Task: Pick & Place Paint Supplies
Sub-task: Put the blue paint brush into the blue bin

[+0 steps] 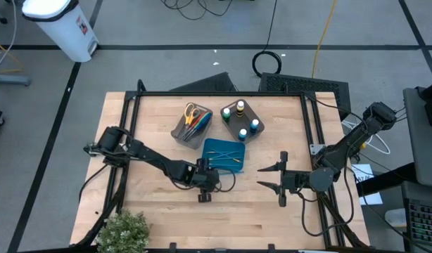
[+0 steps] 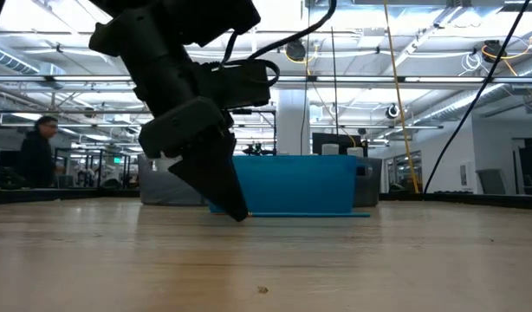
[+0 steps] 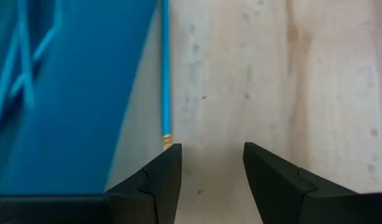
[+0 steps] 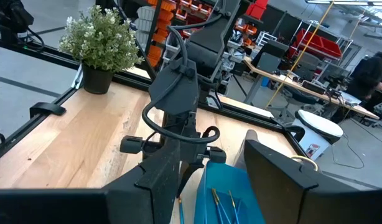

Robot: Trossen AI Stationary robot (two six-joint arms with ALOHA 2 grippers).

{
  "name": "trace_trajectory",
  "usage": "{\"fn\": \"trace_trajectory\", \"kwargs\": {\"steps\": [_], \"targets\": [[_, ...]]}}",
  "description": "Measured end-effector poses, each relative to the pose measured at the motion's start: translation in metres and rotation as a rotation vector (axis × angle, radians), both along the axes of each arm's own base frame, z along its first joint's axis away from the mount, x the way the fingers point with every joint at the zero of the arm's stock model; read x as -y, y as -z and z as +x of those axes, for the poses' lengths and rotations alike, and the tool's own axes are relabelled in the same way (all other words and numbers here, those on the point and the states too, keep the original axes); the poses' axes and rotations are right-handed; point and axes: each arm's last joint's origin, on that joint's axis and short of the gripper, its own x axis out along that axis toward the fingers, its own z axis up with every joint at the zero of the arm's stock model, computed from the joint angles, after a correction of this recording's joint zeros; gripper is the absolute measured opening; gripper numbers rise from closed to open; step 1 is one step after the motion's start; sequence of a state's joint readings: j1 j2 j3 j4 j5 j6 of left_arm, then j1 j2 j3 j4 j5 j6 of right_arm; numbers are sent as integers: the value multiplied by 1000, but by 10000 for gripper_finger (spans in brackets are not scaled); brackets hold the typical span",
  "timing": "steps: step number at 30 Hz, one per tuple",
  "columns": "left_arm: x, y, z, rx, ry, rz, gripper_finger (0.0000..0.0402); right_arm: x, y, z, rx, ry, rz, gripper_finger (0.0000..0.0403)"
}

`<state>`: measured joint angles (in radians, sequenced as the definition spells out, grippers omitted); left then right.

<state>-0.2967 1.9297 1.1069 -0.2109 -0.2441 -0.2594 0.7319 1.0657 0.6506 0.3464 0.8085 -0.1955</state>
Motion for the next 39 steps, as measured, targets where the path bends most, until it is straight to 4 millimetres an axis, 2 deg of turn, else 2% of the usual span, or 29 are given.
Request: {"fn": "trace_trajectory", "kwargs": {"steps": [12, 21, 30, 34, 39], "targets": [[-15, 1, -5, -58, -197, -17, 179, 0, 0, 0, 0, 0, 0, 171], [-10, 2, -6, -90, -144, -113, 179, 0, 0, 0, 0, -1, 1, 171], [-7, 2, -6, -93, -110, -103, 178, 0, 0, 0, 0, -1, 1, 171], [-6, 3, -7, -100, -94, -113, 147, 0, 0, 0, 0, -1, 1, 171], [-5, 3, -7, -108, -87, -137, 70, 0, 0, 0, 0, -1, 1, 171]]}}
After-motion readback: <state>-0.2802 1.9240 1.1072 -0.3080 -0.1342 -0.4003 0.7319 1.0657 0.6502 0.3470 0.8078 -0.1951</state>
